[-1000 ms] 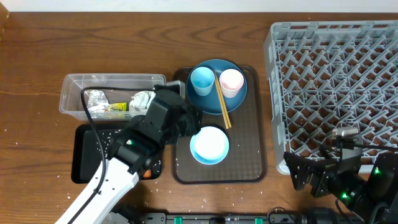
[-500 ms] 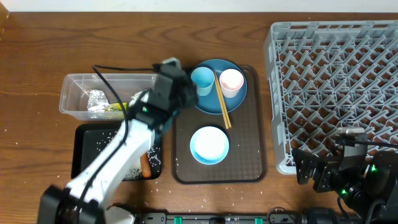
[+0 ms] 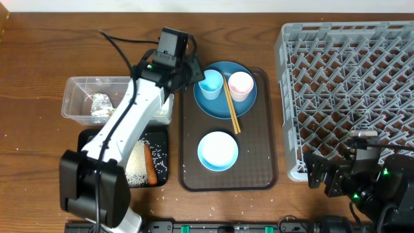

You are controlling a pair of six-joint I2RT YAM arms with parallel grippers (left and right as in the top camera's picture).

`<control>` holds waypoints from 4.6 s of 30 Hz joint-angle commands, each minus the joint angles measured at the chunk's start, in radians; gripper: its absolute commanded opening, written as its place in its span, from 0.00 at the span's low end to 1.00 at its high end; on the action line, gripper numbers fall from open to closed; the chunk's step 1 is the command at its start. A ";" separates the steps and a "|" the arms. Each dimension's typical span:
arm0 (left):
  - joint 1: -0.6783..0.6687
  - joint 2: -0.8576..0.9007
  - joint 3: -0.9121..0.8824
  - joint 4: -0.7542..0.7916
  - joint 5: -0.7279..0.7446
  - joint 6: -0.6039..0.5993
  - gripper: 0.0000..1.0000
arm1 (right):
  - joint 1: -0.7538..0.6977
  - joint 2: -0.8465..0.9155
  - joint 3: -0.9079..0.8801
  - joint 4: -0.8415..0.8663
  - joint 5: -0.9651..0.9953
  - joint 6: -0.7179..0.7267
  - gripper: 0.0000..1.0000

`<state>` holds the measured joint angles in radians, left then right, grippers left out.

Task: Sort waste into correct bins and load items into the dishwasher rack
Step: 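Move the left gripper over the light blue cup on the blue plate, then grasp the light blue cup rim with the left gripper, then lift the light blue cup and carry it toward the right gripper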

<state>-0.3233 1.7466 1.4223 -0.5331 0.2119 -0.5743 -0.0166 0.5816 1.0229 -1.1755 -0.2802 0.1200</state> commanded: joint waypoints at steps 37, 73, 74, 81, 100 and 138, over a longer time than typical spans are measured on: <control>-0.070 0.059 -0.004 0.017 -0.010 0.034 0.43 | -0.005 0.004 -0.011 0.162 -0.001 0.006 0.99; -0.074 0.198 -0.005 0.018 -0.153 0.012 0.28 | -0.005 0.004 -0.011 0.162 -0.001 0.006 0.99; -0.069 0.198 -0.005 0.018 -0.153 0.012 0.21 | -0.005 0.004 -0.011 0.162 -0.001 0.006 0.99; -0.041 0.198 -0.005 0.015 -0.152 0.012 0.06 | -0.005 0.004 -0.011 0.162 -0.001 0.006 0.99; 0.198 -0.132 -0.005 -0.051 0.462 -0.029 0.06 | -0.005 0.004 -0.011 0.139 -0.060 -0.066 0.99; 0.007 -0.167 -0.005 -0.073 1.303 0.043 0.06 | -0.005 0.098 -0.011 0.181 -0.734 -0.596 0.99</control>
<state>-0.3092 1.5787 1.4143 -0.6033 1.4757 -0.5541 -0.0166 0.6704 1.0142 -1.0115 -1.0374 -0.4583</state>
